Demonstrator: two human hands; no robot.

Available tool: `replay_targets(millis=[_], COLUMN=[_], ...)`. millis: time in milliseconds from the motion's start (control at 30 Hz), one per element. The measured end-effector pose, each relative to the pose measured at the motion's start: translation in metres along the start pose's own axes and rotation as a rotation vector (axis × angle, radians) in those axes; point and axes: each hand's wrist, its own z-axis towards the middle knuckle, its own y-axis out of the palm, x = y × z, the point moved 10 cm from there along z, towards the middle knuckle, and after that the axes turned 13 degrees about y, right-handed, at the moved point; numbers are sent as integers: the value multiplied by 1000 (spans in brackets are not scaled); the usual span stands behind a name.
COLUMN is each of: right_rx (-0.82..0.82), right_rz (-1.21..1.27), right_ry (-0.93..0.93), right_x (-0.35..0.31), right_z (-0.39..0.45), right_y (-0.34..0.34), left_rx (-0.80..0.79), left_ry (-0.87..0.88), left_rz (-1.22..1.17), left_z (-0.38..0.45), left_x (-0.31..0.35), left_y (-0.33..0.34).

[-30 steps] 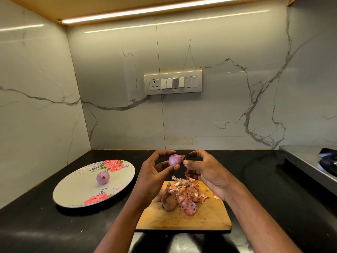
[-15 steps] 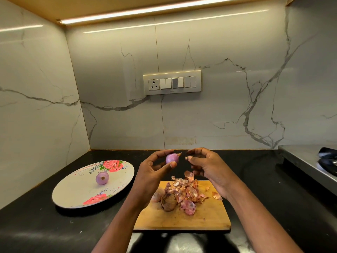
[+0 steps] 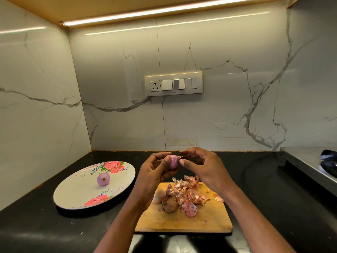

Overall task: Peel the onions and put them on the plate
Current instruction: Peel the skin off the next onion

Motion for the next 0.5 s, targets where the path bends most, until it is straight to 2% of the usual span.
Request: replay_targets(millis=[233,500], right_rx=[153,144], right_rz=[-275,-575], right_ry=[-179,-301], right_x=[-14,-18], right_z=[-9,-16], right_y=[-3,7], left_rx=[-47,-129], left_ry=[66,91], left_rz=[174,337], left_z=[1,0], left_x=[4,6], left_y=[1,3])
